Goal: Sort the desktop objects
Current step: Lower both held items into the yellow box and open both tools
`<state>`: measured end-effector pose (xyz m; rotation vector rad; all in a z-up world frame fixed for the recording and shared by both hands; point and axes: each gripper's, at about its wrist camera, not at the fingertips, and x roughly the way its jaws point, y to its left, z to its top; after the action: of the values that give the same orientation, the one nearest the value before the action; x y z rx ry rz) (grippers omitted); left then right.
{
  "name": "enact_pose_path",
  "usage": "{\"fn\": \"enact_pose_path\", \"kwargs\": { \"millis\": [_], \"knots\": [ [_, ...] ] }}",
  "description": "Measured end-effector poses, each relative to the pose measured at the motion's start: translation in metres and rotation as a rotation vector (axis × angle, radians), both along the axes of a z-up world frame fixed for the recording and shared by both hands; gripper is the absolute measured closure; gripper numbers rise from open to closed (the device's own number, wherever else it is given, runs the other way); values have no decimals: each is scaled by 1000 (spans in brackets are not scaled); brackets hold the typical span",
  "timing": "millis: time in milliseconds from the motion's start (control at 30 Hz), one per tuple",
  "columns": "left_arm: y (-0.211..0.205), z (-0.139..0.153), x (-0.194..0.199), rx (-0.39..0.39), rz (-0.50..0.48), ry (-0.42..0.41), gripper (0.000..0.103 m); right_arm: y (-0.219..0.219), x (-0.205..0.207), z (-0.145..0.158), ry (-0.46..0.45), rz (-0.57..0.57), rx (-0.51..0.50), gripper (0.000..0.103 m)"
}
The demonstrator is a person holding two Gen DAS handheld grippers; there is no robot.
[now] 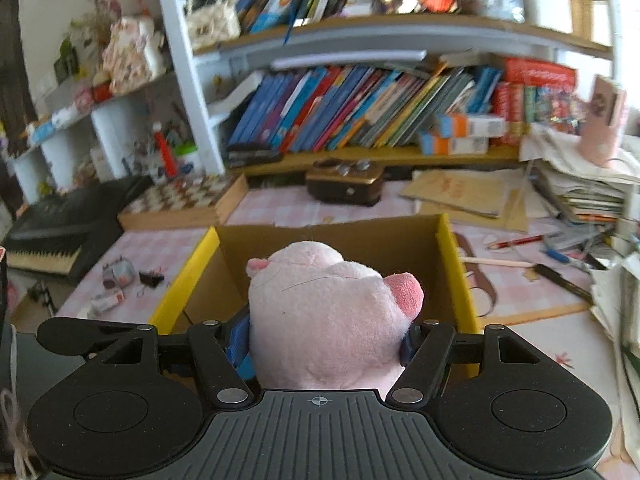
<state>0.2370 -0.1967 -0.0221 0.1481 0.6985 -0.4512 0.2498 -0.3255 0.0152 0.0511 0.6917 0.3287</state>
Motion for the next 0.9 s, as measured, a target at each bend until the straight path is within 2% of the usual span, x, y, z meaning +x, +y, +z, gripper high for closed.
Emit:
{"fn": "enact_pose_path", "kwargs": {
  "millis": [100,200,367,500,567,633,667,700,767,900],
  "knots": [
    [-1,-3,6,23,14,13,77,7,14,-11,47,32,-14,35],
    [4,-9,14,-3,35,56,77,11,28,-21,92,57,-29,35],
    [-1,-11,18,6,36,66,77,11,48,-32,157,67,-45,35],
    [-2,-12,18,8,36,61,71,14,57,-35,186,86,-59,31],
    [-3,-10,16,3,33,46,61,14,58,-35,193,81,-48,29],
    [-3,-5,13,-6,27,21,42,10,56,-33,174,74,-23,28],
    [-3,-2,11,-17,15,12,36,9,55,-30,162,70,-14,25],
    [-5,0,8,-26,3,1,20,8,53,-28,147,67,-8,21],
    [-6,5,2,-6,20,-35,15,6,49,-19,99,60,-11,16],
    [2,16,-9,-55,38,-65,11,-1,40,-3,19,39,13,14]
  ]
}}
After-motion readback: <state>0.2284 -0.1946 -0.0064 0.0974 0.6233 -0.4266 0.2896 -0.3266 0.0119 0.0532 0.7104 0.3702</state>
